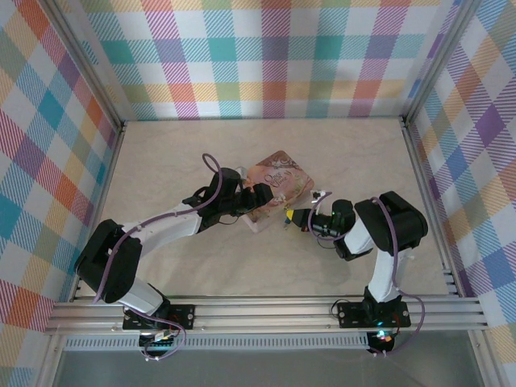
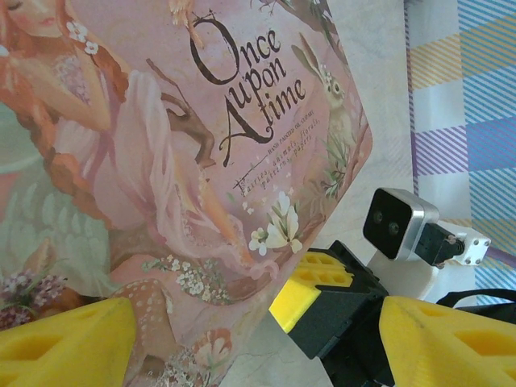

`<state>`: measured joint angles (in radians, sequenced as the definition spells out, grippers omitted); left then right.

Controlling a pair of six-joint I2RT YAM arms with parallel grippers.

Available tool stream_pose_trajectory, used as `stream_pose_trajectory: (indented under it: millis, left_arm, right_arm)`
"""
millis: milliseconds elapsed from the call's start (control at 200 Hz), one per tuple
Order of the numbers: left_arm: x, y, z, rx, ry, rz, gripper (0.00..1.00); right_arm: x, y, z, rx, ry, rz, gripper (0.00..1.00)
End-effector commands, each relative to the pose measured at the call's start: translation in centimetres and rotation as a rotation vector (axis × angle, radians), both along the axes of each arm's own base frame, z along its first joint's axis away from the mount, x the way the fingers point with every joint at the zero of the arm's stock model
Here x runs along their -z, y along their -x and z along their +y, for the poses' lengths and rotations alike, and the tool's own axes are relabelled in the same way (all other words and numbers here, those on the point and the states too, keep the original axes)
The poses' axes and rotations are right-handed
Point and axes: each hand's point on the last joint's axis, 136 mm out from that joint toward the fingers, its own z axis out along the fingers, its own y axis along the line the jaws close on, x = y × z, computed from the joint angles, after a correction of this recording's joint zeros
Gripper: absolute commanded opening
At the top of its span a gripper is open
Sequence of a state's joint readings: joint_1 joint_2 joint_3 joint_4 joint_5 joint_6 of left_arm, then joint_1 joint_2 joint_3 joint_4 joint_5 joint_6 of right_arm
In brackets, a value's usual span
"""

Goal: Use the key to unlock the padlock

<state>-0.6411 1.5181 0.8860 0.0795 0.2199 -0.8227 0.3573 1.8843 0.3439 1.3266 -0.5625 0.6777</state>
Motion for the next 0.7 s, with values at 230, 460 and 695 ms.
stream_pose_trajectory:
  millis: [230,460,695]
  left_arm:
    - [6.87,2.98,3.71,-0.047,-0.208,0.203,0.80]
    - [6.58,2.93,3.76,-0.047,-0.211,0.196,0.80]
    - [6.56,2.96,3.81,-0.048,-0.212,0.197,0.80]
  right_arm:
    - [-2.01,-1.50,-0.12,-0.003,-0.050,-0.074,0.07]
    - [-2.02,-1.39,0.11,-0.020,-0.054,-0.074,0.11]
    - [-2.13,-1.20,0.15,-0.026,-0.054,-0.078,0.13]
